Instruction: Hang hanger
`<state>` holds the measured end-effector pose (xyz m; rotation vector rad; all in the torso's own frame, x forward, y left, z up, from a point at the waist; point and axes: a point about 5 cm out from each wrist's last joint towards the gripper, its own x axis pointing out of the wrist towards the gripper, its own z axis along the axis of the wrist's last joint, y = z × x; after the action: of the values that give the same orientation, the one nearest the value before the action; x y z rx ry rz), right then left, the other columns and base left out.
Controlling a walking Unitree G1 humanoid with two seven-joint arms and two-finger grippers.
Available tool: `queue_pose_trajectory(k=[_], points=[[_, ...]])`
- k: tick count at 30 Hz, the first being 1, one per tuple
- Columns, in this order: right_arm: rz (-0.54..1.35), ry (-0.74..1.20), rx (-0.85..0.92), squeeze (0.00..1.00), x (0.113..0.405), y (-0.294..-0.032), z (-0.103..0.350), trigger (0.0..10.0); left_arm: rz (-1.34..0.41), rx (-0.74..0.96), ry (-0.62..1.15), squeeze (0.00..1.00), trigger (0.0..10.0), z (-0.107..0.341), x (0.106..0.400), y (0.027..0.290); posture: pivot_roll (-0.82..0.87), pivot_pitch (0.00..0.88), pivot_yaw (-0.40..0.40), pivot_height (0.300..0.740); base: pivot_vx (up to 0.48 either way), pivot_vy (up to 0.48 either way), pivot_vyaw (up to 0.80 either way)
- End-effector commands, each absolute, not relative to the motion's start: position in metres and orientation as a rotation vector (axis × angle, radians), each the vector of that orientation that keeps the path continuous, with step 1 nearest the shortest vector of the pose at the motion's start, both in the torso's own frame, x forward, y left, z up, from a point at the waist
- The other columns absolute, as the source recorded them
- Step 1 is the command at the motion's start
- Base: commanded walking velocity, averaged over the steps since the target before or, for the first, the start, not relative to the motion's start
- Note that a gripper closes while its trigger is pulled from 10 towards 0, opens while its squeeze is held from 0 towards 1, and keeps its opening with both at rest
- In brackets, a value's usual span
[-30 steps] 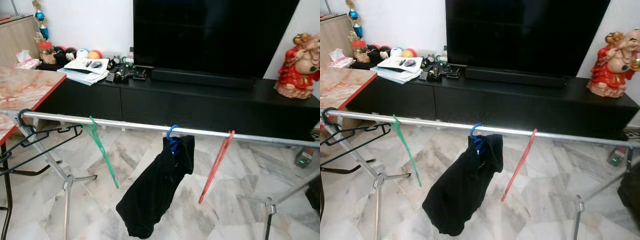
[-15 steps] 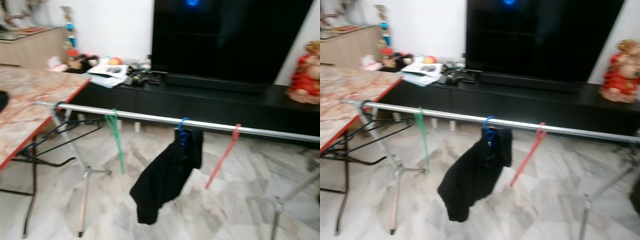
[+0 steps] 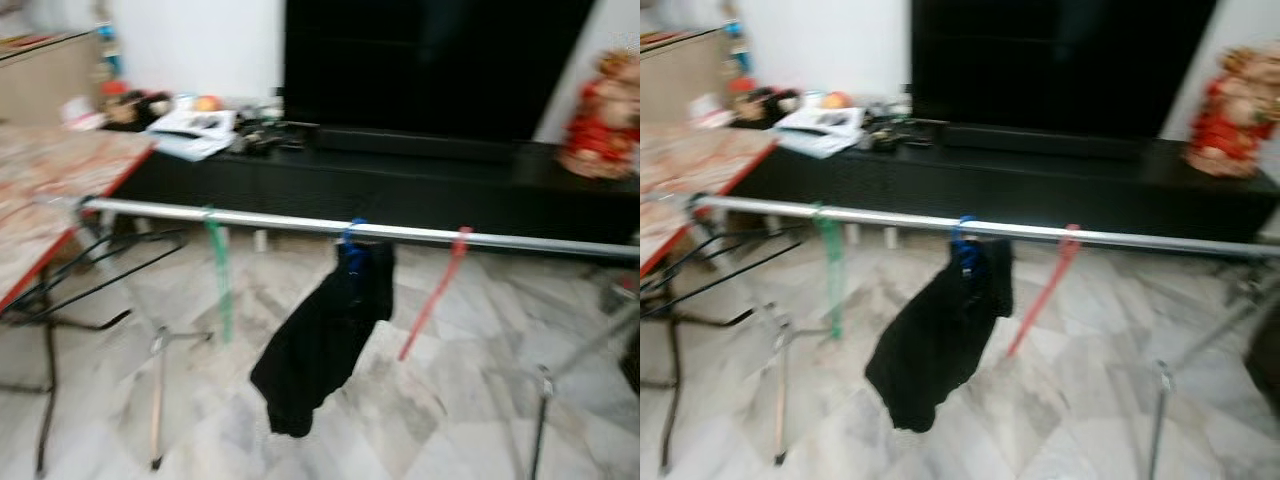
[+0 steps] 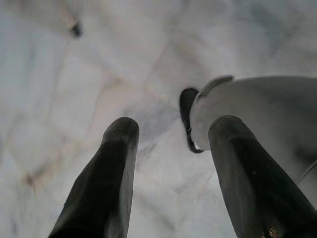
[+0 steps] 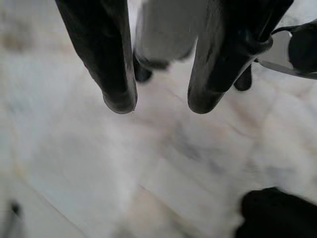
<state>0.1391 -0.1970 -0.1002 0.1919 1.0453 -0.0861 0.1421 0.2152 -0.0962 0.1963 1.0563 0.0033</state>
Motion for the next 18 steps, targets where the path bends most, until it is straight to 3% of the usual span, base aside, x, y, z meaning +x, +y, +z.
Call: queue_pose_trajectory(k=[1,4,18], points=[[-0.091,1.040,0.199,0.00,0.1415,-0.1955,-0.0996,10.0,-0.032,0.241,1.079,0.00,10.0,-0.0983,0.1365,0.2150,0.13,0.000,-0.054,0.740,0.000,-0.390,-0.71],[-0.090,1.040,0.199,0.00,0.1416,-0.1953,-0.0996,10.0,-0.030,0.235,1.082,0.00,10.0,-0.0985,0.1362,0.2150,0.13,0.000,-0.054,0.740,0.000,-0.480,-0.70],[-0.091,1.038,0.207,0.00,0.1426,-0.1930,-0.0996,10.0,-0.033,0.246,1.094,0.00,10.0,-0.0987,0.1344,0.2180,0.13,0.000,-0.045,0.740,0.000,-0.038,-0.69]])
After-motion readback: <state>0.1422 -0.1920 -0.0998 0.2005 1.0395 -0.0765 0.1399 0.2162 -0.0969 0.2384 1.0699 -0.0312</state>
